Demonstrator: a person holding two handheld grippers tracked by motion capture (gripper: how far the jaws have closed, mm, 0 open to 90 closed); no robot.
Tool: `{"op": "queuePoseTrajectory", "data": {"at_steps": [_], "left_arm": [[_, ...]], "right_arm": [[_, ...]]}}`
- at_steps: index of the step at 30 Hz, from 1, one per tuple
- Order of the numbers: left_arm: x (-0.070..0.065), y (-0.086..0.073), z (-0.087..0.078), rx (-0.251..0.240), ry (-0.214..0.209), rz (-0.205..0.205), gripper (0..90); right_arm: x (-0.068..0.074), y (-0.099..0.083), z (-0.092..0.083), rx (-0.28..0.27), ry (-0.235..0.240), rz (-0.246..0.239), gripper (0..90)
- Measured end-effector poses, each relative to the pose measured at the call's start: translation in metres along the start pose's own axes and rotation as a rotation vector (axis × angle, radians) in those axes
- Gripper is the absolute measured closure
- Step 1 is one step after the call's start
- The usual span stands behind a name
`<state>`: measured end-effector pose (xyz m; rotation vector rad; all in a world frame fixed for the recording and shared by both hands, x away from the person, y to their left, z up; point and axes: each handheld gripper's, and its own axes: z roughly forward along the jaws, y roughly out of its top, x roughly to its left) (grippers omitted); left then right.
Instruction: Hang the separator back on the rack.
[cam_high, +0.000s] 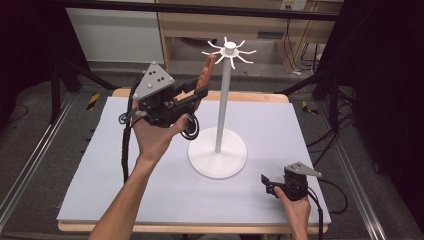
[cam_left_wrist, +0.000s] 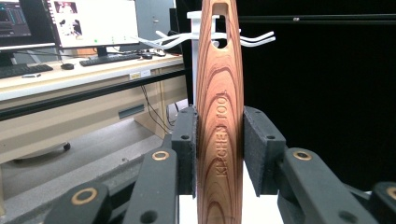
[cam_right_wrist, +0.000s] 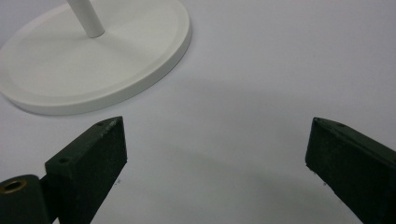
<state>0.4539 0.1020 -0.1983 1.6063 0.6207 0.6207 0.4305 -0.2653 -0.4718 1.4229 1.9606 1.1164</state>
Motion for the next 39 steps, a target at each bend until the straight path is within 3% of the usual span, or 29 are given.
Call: {"op": "queuePoseTrajectory", "data": {"at_steps": [7,39], "left_arm": [[0.003,-0.001,0.007,0.004,0.002,-0.015,67.3],[0.001,-0.012,0.031,0.024,0.014,-0.015,67.0]], "right_arm": [[0.000,0.000,0.000,0.002,0.003,0.002,5.9],[0.000,0.000,0.001,0.005,0.007,0.003,5.9]]}}
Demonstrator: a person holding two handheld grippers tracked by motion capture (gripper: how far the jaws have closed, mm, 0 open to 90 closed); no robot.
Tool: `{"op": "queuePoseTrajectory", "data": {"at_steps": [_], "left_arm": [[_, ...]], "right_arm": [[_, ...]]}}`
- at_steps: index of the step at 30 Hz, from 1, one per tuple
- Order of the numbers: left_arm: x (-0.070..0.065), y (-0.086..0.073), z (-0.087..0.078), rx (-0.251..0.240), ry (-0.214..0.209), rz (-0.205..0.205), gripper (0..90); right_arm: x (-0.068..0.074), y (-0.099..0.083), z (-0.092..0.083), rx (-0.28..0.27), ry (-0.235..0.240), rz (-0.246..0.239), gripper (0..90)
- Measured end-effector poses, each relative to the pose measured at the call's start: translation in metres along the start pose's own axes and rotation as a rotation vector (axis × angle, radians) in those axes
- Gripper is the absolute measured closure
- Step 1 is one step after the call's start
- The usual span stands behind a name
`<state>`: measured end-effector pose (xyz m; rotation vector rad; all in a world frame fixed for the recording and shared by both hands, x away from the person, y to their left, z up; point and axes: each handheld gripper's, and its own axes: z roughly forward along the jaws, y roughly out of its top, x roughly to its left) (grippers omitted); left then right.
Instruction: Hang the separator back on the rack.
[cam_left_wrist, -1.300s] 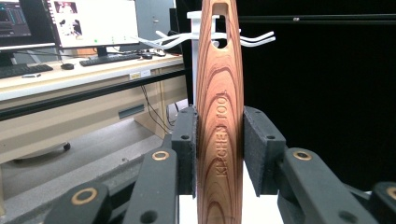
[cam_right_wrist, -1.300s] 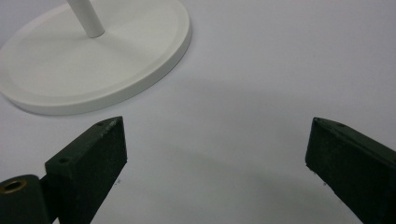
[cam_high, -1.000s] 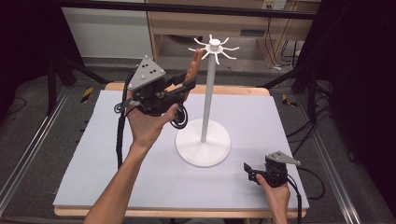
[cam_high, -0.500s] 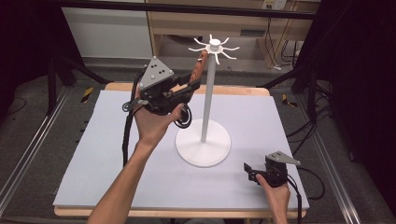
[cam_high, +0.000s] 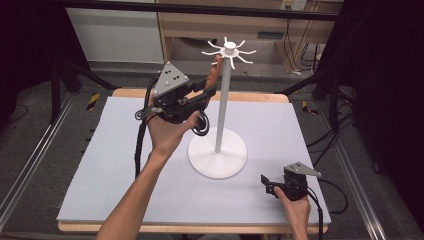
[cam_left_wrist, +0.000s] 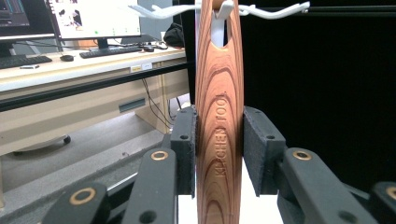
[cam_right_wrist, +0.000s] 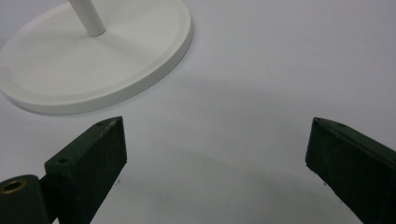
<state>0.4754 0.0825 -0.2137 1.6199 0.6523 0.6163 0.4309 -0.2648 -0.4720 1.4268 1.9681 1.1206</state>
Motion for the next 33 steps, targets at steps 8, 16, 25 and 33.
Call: {"op": "queuePoseTrajectory", "data": {"at_steps": [8,16,25,33], "left_arm": [[-0.0005,-0.0034,0.0043,0.010,0.007,0.010,67.0],[-0.0003,-0.0042,0.0054,0.005,0.012,0.014,66.9],[-0.0004,-0.0050,0.0080,0.000,0.021,0.024,66.5],[-0.0004,-0.0081,0.0079,0.016,0.012,0.008,62.2]], "right_arm": [[0.0000,-0.0001,0.0004,0.001,0.000,-0.004,5.8],[0.0006,-0.0003,0.0013,0.005,0.002,-0.005,5.8],[0.0002,-0.0001,0.0006,0.001,-0.001,-0.003,5.9],[-0.0003,-0.0003,0.0016,0.004,-0.003,-0.012,5.9]]}}
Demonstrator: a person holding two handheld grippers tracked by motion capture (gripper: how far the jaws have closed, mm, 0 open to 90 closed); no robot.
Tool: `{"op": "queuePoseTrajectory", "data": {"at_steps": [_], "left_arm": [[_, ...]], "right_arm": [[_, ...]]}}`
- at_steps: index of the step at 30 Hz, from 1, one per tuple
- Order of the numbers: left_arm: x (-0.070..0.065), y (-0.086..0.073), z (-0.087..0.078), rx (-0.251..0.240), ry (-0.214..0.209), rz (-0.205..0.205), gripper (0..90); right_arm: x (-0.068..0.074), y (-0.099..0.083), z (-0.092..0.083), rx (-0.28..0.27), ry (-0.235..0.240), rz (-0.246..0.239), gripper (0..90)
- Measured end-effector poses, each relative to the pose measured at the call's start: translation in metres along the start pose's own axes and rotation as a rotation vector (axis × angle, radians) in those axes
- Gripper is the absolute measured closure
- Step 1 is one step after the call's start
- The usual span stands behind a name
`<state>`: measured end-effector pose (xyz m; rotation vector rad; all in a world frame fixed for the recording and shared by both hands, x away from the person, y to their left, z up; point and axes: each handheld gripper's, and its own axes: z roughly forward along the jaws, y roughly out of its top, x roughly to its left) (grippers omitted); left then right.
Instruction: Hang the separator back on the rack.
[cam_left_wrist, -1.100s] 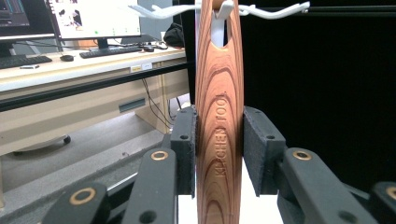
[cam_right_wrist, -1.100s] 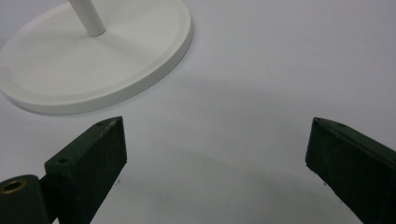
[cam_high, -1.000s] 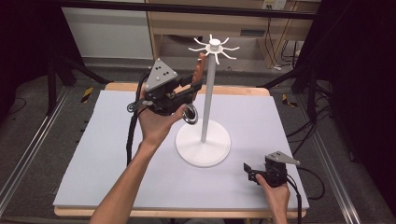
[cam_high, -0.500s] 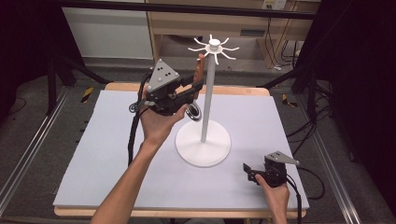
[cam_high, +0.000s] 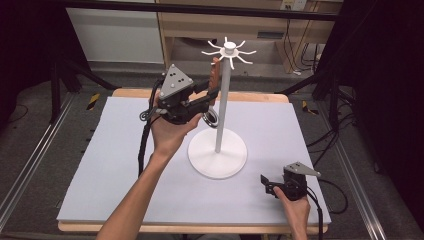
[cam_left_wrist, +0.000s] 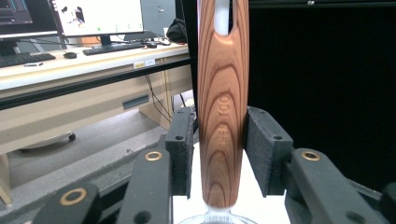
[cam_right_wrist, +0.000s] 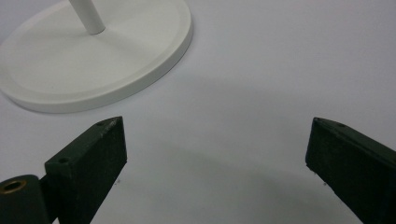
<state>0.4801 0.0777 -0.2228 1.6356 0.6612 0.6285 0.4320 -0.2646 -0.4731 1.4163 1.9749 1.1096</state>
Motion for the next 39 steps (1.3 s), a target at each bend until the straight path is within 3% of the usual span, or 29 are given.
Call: {"op": "queuePoseTrajectory", "data": {"at_steps": [16,26,39], "left_arm": [[0.013,-0.032,-0.021,0.039,-0.002,-0.019,46.3],[0.021,-0.070,-0.039,0.086,-0.006,-0.032,40.2],[0.036,-0.128,-0.062,0.171,0.035,-0.066,37.5]], "right_arm": [[0.001,-0.001,0.002,0.010,-0.003,-0.001,5.8],[0.002,-0.001,0.003,0.017,-0.007,0.000,5.7],[0.003,-0.002,0.003,0.016,-0.016,-0.007,5.4]]}}
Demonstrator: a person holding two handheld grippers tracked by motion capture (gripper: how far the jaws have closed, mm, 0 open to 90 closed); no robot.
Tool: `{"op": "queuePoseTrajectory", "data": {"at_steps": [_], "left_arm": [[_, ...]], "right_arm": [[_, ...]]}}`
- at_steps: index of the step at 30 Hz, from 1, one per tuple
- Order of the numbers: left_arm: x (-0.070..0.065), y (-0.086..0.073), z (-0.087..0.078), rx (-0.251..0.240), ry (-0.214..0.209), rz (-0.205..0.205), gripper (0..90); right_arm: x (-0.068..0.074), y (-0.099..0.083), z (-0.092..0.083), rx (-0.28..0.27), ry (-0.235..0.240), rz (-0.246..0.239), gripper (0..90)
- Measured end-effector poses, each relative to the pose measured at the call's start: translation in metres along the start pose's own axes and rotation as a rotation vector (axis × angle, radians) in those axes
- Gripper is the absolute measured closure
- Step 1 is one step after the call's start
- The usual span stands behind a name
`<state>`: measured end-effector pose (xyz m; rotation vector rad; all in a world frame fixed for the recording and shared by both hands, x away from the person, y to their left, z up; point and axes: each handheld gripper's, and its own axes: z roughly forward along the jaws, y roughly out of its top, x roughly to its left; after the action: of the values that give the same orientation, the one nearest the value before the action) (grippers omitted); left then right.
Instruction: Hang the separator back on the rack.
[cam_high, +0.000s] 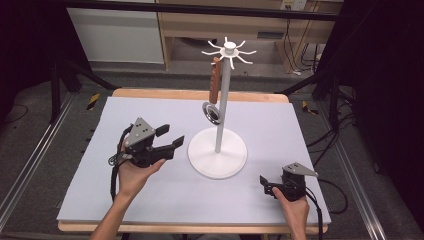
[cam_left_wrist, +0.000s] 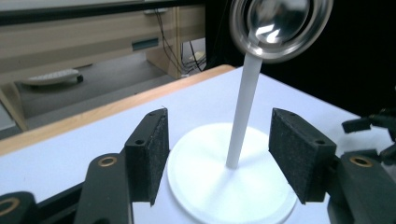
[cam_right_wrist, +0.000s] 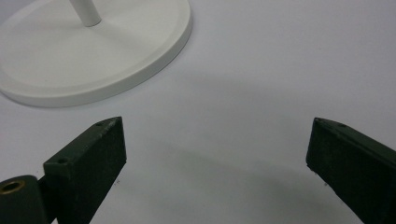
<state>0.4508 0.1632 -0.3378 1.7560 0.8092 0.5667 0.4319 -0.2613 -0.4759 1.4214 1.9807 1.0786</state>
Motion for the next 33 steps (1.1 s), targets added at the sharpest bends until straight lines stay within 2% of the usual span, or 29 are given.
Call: {"op": "queuePoseTrajectory", "data": {"at_steps": [7,9,19,25,27,30,33], "left_arm": [[0.012,-0.037,-0.005,0.055,0.023,-0.030,35.8],[0.018,-0.051,-0.007,0.083,0.038,-0.043,35.4],[0.045,-0.097,-0.020,0.150,0.118,-0.096,33.0],[0.062,-0.117,-0.033,0.167,0.166,-0.107,31.9],[0.068,-0.123,-0.038,0.171,0.178,-0.125,31.8],[0.076,-0.129,-0.045,0.178,0.215,-0.129,31.7],[0.082,-0.134,-0.049,0.179,0.231,-0.143,31.4]], "right_arm": [[0.000,0.000,0.000,0.004,-0.004,-0.005,5.4],[0.000,0.000,0.000,0.003,-0.007,-0.003,5.4],[-0.001,-0.002,0.000,0.003,-0.009,0.004,5.4],[-0.005,-0.005,-0.002,0.007,-0.019,0.019,5.3],[-0.006,-0.006,-0.002,0.012,-0.018,0.025,5.3],[-0.009,-0.008,-0.001,0.022,-0.026,0.017,5.3],[-0.012,-0.010,-0.002,0.027,-0.034,0.031,5.3]]}}
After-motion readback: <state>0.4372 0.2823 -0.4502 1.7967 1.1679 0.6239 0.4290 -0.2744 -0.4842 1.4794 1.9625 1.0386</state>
